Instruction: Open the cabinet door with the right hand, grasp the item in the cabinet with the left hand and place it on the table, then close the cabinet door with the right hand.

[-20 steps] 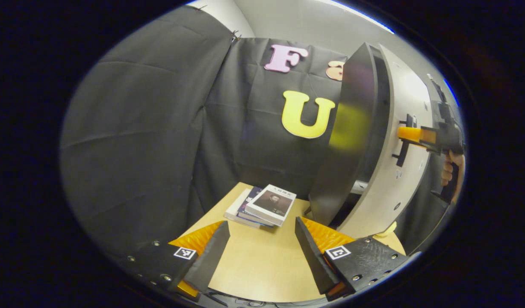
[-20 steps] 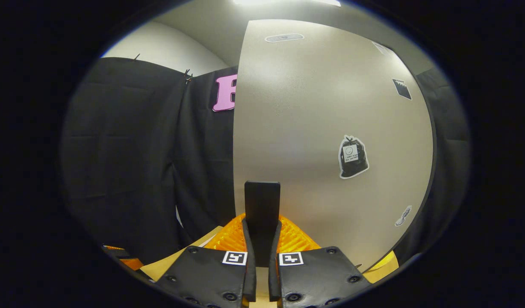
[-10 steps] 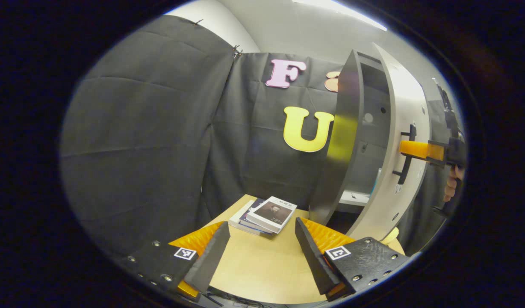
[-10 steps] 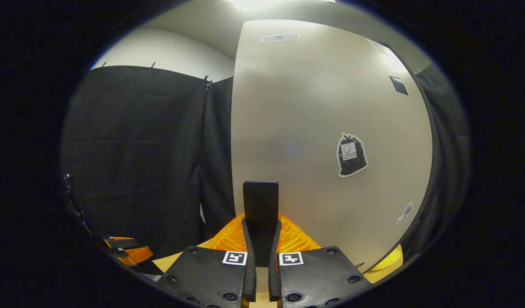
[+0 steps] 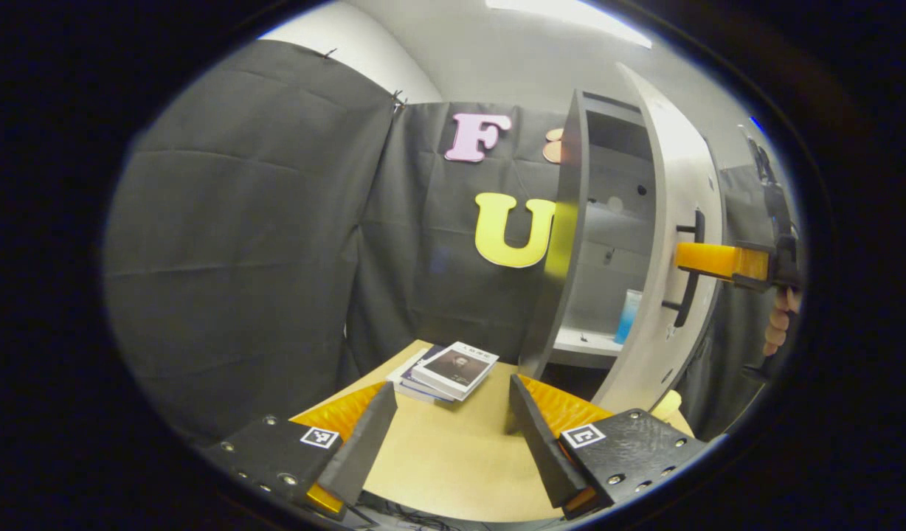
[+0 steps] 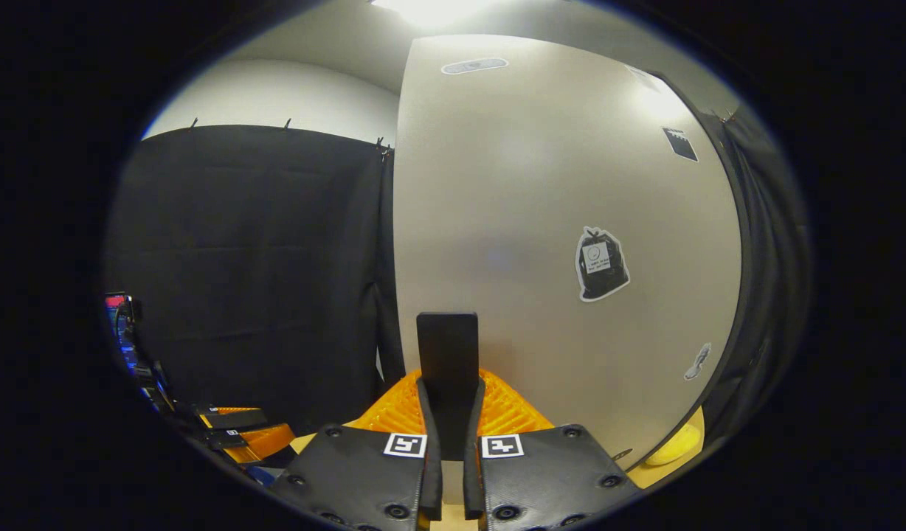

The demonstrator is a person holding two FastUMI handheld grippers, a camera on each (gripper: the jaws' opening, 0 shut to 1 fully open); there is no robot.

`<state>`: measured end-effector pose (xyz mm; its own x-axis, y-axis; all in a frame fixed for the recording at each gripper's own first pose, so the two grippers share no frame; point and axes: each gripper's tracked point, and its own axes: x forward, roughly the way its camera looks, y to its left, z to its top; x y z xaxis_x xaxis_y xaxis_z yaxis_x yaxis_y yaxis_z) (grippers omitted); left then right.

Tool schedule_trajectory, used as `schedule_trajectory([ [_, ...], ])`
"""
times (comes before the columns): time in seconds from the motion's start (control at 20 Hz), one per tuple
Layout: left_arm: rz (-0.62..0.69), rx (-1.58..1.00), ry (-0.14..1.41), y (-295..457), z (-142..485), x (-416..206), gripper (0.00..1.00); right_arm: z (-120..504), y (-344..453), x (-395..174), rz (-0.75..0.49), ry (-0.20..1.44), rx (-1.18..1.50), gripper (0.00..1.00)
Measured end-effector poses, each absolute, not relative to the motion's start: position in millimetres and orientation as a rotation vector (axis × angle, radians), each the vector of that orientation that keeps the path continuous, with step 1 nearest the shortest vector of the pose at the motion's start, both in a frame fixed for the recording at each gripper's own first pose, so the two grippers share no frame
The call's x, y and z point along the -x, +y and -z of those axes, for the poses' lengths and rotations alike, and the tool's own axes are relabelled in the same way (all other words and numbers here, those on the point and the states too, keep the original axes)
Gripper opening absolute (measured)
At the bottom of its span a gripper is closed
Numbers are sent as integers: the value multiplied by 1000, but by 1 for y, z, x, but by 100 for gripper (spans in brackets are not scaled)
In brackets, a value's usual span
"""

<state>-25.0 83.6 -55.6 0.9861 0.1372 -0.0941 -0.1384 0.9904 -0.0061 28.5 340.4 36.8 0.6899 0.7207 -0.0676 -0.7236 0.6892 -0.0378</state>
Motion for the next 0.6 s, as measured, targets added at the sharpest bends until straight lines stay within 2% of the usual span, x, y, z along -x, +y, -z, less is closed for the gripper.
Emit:
schedule_trajectory([
  [0.35, -149, 25, 99, 39, 67, 54, 92, -40, 330, -27, -875, 43, 37, 13],
  [0.6, -111, 99, 91, -4, 68, 65, 92, -43, 325, -30, -899, 47, 16, 13],
])
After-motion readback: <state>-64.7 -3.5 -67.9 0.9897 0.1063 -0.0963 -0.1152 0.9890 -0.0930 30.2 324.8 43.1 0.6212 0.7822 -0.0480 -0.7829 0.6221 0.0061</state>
